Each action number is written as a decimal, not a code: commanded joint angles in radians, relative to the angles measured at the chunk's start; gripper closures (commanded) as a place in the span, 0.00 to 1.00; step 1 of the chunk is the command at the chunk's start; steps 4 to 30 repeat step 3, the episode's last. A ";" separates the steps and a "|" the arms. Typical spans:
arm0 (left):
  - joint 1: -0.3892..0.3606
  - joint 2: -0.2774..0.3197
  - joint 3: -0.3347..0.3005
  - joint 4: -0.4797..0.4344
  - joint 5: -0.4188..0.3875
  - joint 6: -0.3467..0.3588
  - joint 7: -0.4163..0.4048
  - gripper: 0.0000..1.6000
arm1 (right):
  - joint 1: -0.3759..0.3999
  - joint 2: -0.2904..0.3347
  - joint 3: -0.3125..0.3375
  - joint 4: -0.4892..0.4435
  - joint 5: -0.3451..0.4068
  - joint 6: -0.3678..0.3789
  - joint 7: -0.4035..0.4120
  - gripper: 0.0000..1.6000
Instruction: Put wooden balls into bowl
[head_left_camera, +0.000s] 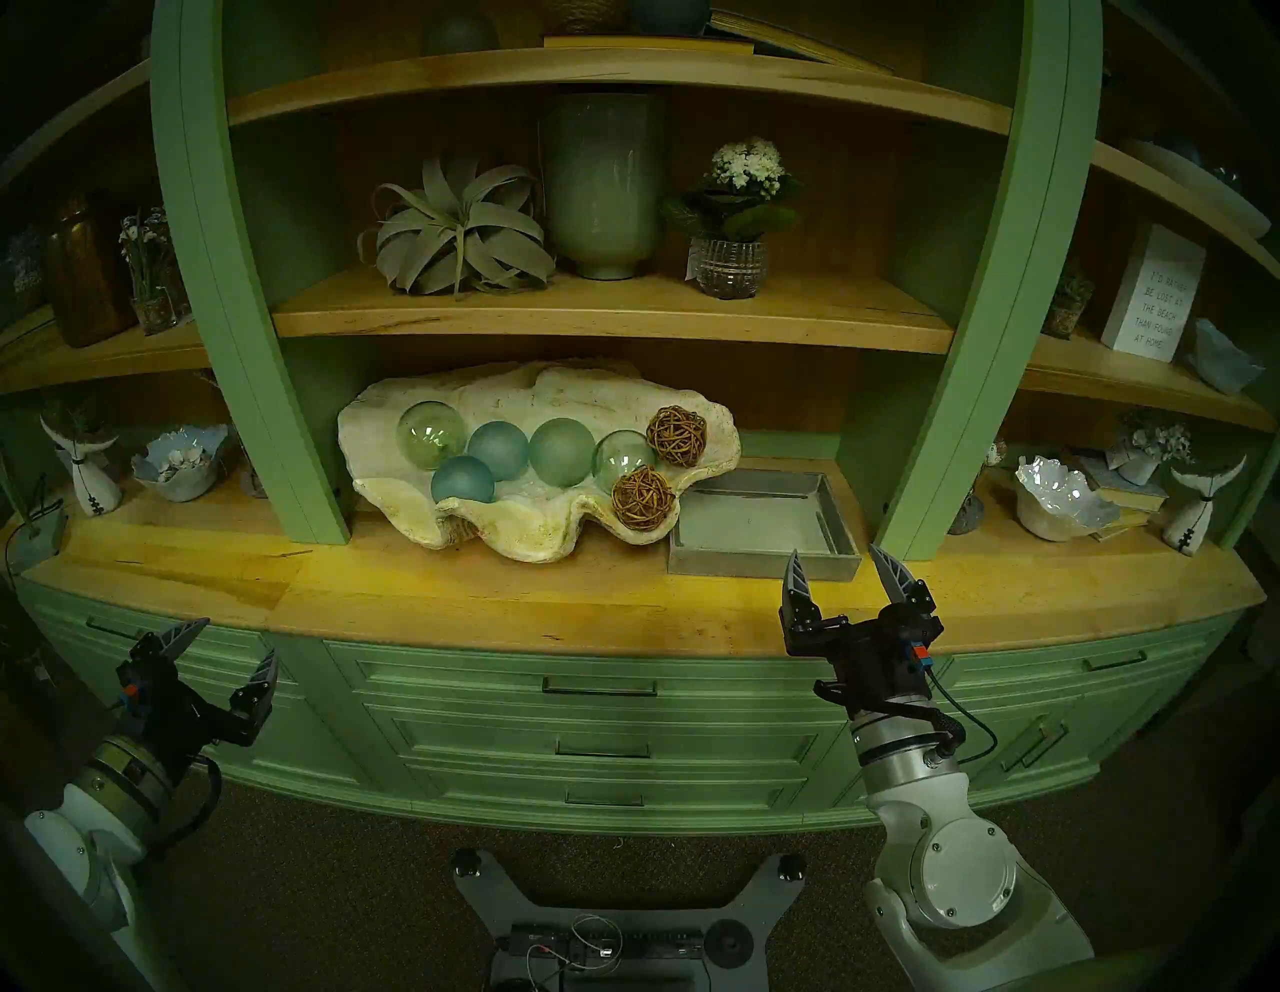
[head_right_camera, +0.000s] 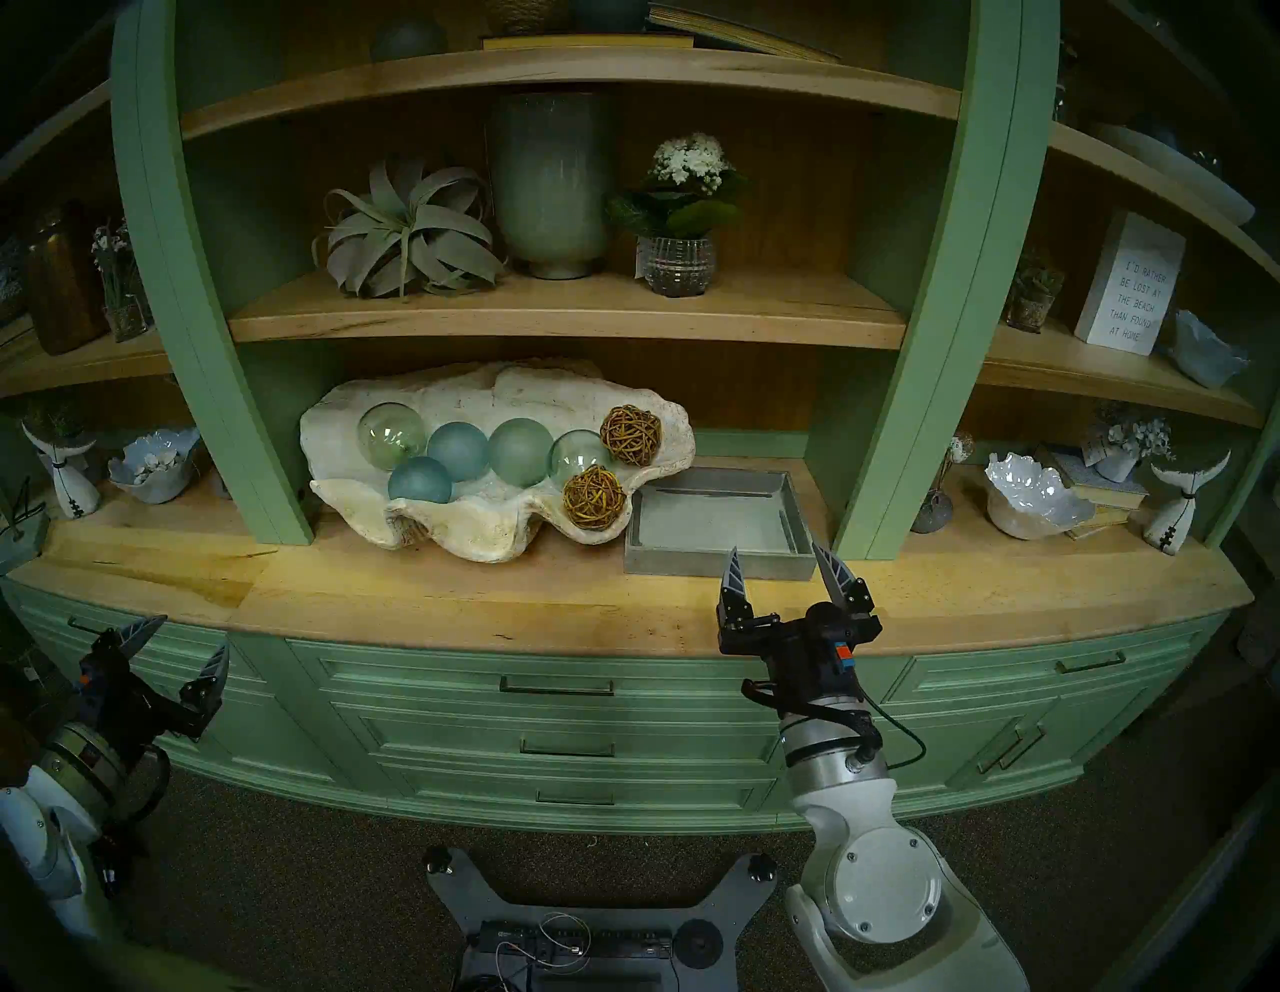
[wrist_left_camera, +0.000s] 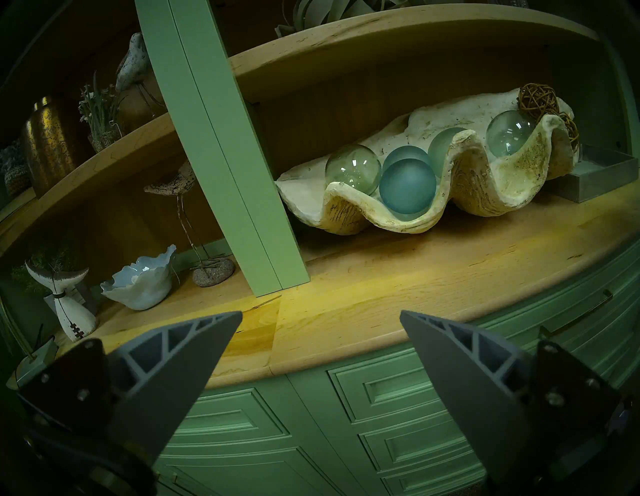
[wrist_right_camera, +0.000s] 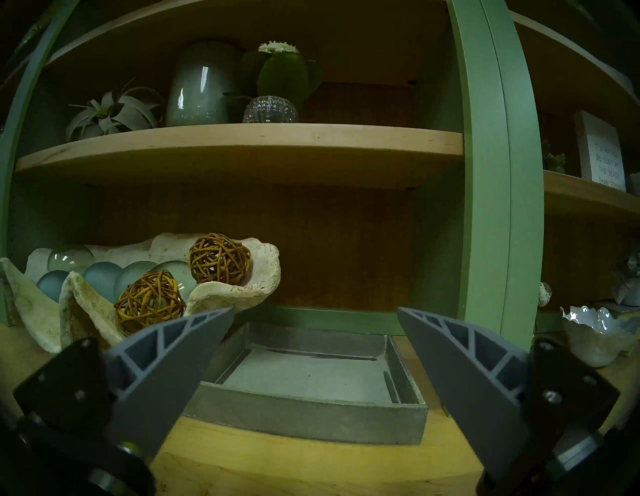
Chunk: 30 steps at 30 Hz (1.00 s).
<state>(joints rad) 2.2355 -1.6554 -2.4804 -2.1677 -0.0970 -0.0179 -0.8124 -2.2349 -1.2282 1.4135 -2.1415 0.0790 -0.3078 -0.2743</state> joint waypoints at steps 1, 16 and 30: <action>-0.002 0.001 -0.003 -0.028 -0.007 -0.003 -0.002 0.00 | -0.008 0.006 0.008 -0.046 -0.008 -0.021 0.000 0.00; -0.002 0.001 -0.003 -0.028 -0.007 -0.003 -0.002 0.00 | -0.008 0.007 0.008 -0.046 -0.008 -0.021 -0.001 0.00; -0.002 0.001 -0.003 -0.028 -0.007 -0.003 -0.002 0.00 | -0.008 0.007 0.008 -0.046 -0.008 -0.021 -0.001 0.00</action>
